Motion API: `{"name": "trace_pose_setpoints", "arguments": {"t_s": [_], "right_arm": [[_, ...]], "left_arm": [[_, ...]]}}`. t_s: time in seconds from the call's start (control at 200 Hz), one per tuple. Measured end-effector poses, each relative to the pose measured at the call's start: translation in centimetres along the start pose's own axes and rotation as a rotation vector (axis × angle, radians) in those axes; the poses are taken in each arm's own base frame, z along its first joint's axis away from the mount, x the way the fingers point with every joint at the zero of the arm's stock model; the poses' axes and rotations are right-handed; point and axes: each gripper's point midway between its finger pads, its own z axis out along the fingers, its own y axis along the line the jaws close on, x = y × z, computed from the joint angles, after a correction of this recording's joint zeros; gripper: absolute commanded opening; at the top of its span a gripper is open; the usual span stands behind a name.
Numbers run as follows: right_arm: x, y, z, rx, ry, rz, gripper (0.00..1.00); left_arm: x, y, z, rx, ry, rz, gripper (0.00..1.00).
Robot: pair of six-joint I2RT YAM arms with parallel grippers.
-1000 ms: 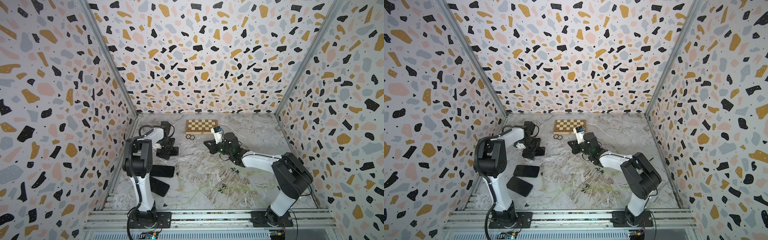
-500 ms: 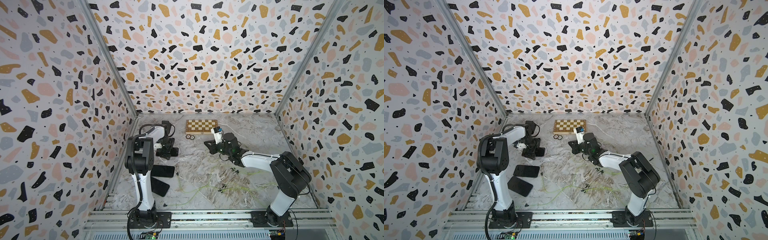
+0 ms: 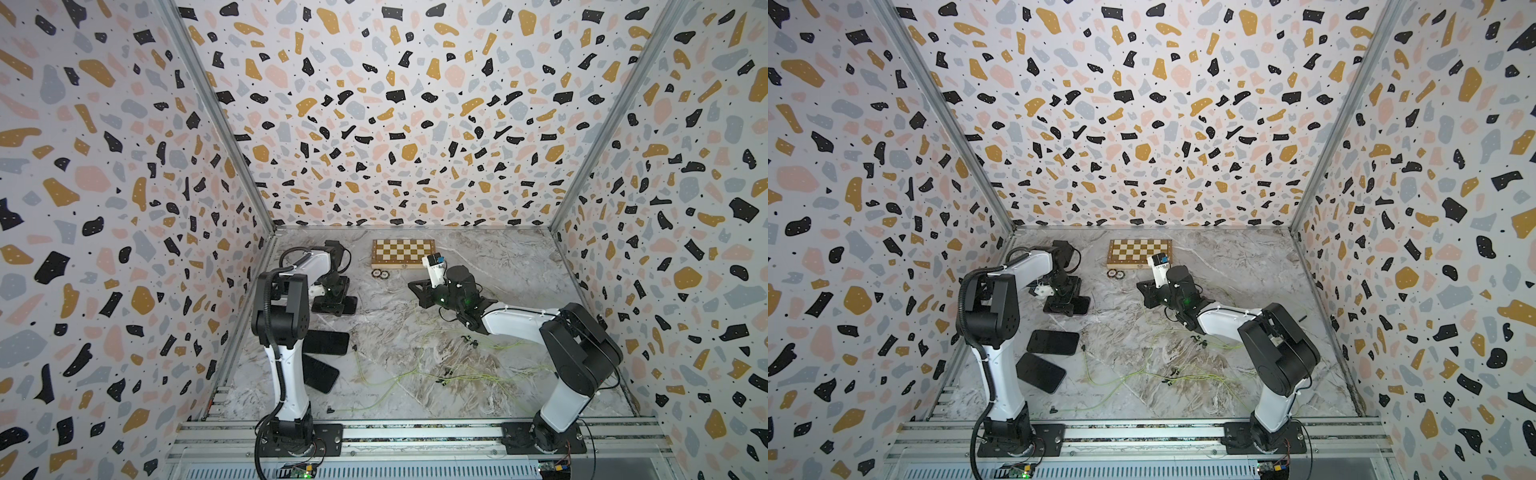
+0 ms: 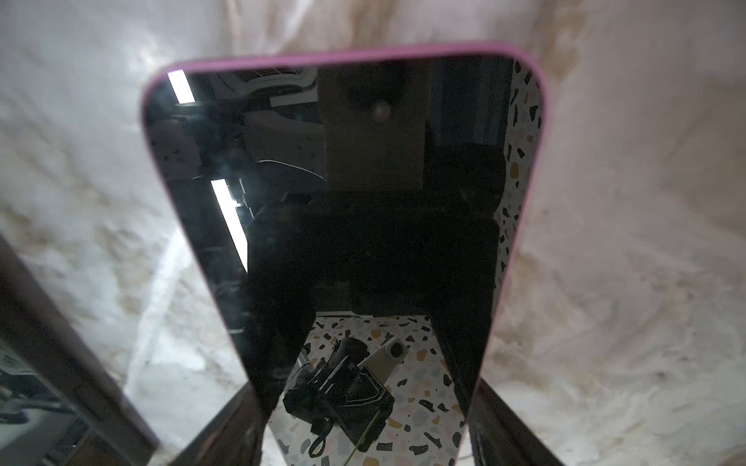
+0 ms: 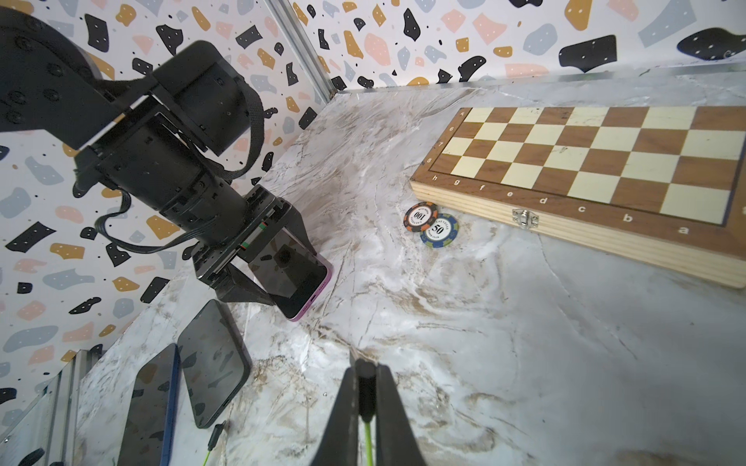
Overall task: Plug wired earphones into phones
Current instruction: Pick up the phone at the center of the board.
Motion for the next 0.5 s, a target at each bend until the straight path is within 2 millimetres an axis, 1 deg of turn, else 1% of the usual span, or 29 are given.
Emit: {"name": "trace_pose_setpoints", "arguments": {"t_s": [0.12, 0.225, 0.365, 0.44, 0.501], "right_arm": [[0.2, 0.9, 0.2, -0.017, -0.004, -0.010, 0.00], [0.6, 2.7, 0.6, -0.046, -0.010, -0.028, 0.00], [0.9, 5.0, 0.9, -0.087, -0.032, -0.049, 0.00], [1.2, 5.7, 0.9, -0.105, -0.049, -0.046, 0.00], [1.5, 5.9, 0.7, -0.113, -0.061, -0.040, 0.00]], "left_arm": [[0.2, 0.8, -0.3, 0.024, 0.011, 0.008, 0.69], [0.8, 1.1, -1.6, 0.079, 0.035, 0.027, 0.68], [1.7, 0.9, -4.8, 0.207, 0.059, 0.063, 0.68], [2.5, 0.9, -6.8, 0.286, 0.072, 0.088, 0.67], [3.2, 1.1, -8.1, 0.351, 0.088, 0.104, 0.66]]}}
